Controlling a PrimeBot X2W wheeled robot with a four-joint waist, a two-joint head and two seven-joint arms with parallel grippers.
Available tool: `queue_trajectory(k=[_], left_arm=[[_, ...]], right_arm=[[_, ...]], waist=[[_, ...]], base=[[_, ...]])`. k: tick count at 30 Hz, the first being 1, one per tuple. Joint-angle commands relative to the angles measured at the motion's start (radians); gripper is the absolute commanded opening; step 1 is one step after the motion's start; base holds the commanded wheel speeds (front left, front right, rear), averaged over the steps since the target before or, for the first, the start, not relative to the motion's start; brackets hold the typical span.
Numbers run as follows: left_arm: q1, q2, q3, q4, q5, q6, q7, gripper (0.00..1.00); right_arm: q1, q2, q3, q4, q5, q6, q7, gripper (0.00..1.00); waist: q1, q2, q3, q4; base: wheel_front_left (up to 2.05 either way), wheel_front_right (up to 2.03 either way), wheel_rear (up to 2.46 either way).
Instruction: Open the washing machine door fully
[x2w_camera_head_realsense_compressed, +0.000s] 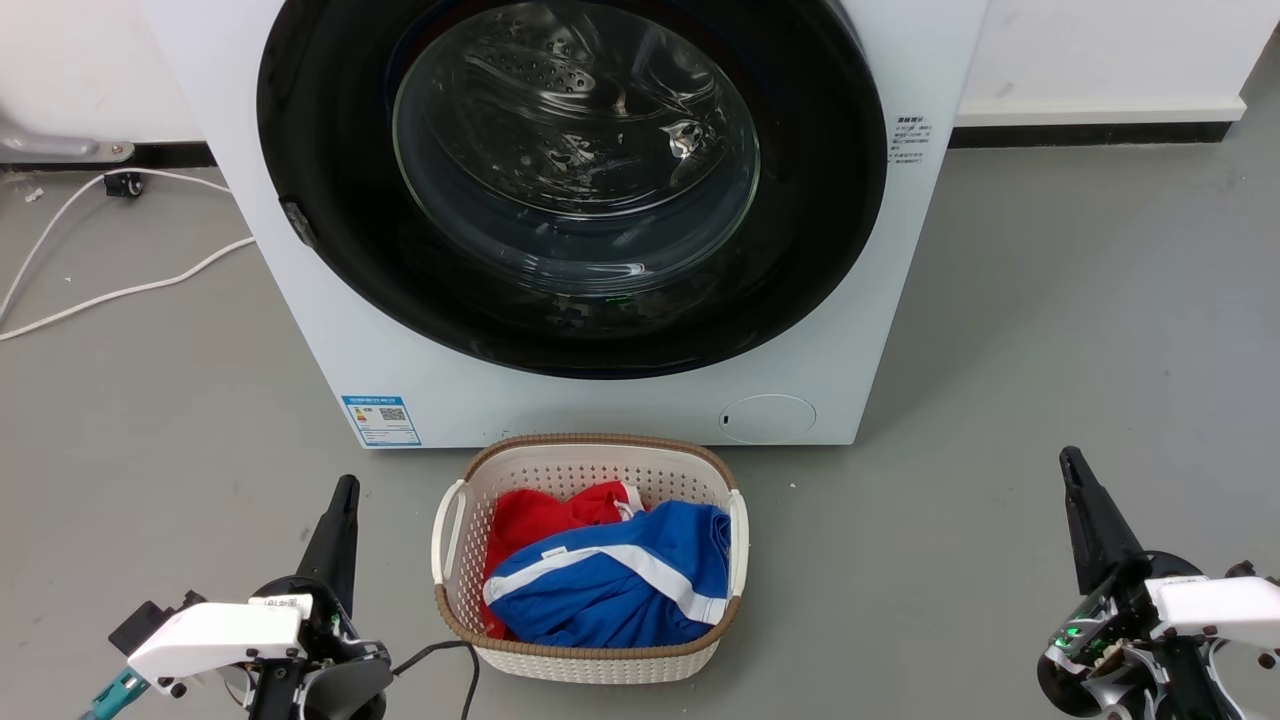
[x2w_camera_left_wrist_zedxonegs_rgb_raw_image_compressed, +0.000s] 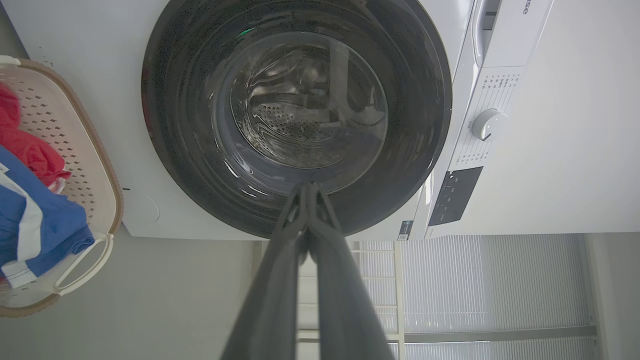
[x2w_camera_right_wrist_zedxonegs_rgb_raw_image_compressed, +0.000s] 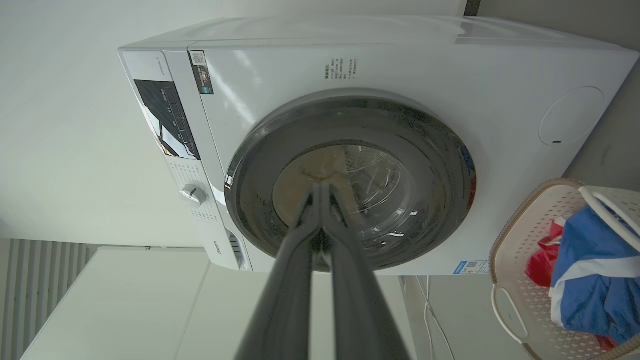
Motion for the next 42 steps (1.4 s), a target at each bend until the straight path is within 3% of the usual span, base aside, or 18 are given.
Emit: queue_trajectory(k=[1,40,41,42], left_arm=[[-0.011,-0.001,0.003,0.001,0.004,-0.003,0.004,0.00],[-0.011,-0.003,0.006,0.001,0.007,-0.003,0.005,0.00],[0.000,-0.003,0.002,0.001,0.003,0.000,0.004,1.00],[0.000,-0.003,0.002,0.001,0.003,0.000,0.004,1.00]], right_arm=[[-0.011,0.003,-0.002,0.001,-0.005,0.003,0.001,0.00],[-0.012,0.007,-0.006,0.002,-0.009,0.003,0.006,0.00],[0.000,0.003,-0.004,0.001,-0.002,0.000,0.001,1.00],[0.000,0.003,-0.004,0.001,-0.002,0.000,0.001,1.00]], waist=[[0.0000,0.0000,0.000,0.000],[0.0000,0.0000,0.000,0.000],[0.0000,0.0000,0.000,0.000],[0.0000,0.0000,0.000,0.000]], base=[[0.00,0.00,0.00],[0.00,0.00,0.00],[0.00,0.00,0.00],[0.00,0.00,0.00]])
